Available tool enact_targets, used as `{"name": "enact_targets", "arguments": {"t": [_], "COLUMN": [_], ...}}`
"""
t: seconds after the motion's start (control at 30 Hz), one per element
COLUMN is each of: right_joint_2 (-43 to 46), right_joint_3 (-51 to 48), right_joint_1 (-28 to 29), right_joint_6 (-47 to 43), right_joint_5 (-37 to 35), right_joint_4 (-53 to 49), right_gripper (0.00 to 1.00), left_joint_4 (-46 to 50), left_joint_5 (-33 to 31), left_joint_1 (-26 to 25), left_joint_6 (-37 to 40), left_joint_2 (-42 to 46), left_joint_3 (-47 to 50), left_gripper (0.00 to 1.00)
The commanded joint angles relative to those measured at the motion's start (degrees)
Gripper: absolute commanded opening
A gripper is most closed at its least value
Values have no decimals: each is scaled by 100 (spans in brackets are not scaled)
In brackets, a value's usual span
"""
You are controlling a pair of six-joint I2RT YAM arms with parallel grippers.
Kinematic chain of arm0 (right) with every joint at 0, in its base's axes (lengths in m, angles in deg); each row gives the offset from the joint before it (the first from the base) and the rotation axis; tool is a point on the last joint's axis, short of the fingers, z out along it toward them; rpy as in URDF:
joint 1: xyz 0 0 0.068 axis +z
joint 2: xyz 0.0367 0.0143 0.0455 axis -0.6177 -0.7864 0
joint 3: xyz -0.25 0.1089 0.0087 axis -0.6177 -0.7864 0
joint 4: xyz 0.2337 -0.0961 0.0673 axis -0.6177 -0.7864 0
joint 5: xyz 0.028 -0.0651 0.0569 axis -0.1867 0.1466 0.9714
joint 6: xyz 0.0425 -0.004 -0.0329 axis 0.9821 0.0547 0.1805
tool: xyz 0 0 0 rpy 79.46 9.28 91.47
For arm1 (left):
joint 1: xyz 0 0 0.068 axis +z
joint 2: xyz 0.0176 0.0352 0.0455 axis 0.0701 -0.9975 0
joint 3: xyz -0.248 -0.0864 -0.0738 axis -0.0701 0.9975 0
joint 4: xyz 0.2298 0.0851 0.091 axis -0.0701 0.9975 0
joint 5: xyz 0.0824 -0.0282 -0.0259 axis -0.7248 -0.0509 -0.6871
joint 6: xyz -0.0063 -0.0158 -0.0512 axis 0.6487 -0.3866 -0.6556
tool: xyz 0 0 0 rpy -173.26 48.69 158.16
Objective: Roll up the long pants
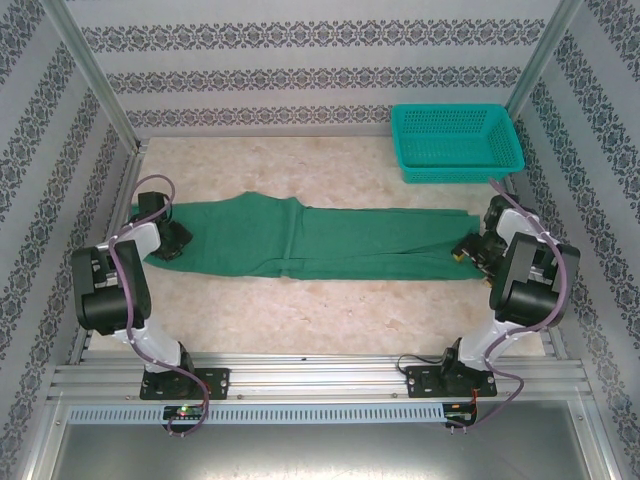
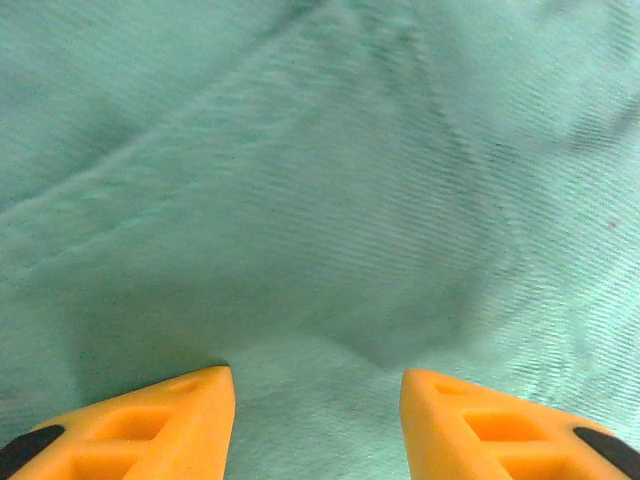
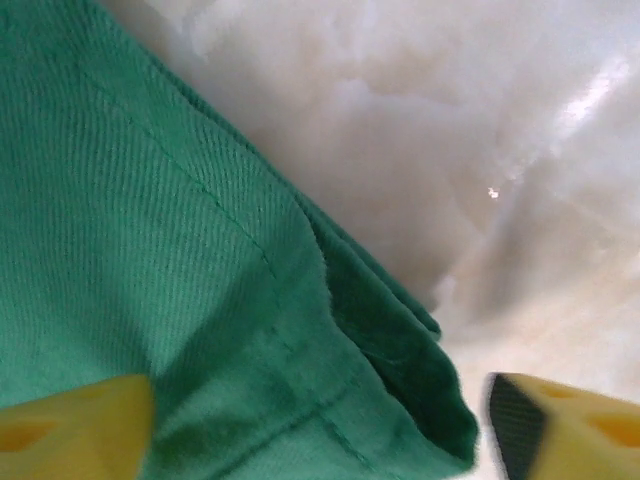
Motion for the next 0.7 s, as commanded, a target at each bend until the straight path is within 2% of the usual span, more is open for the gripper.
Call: {"name": "enact_targets", "arguments": {"t": [0.0, 0.03, 0.07, 0.1, 0.23, 0.33, 0.53, 0.67], "right_joint_2": [-283, -345, -398, -438, -230, 37, 173, 97], "right_joint_3": [-5, 17, 38, 102, 263, 412, 730, 810], "right_joint_1": [14, -3, -21, -46, -244, -621, -1348, -1423], "right_joint_6": [24, 17, 21, 58, 163, 222, 234, 330], "right_joint_5": [37, -23, -89, -204, -848, -1207, -1207, -895], "right_joint_4": [217, 255, 310, 292, 326, 380, 430, 546], "right_gripper": [44, 28, 6, 0, 0, 0, 0, 0], "left_joint_4": [389, 383, 380, 353, 364, 460, 534, 566], "left_joint_5": [-304, -297, -273, -209, -47, -93, 17, 104], "left_joint_1": [235, 238, 237, 238, 217, 212, 195, 170], "left_joint_6": [-135, -124, -109, -91, -32, 58, 1, -29], "left_joint_2": [305, 343, 359, 362, 383, 460, 617, 799], "left_joint_3": [195, 205, 192, 179, 75, 10, 117, 189], "left_gripper": [48, 49, 48, 48, 47, 47, 47, 47]}}
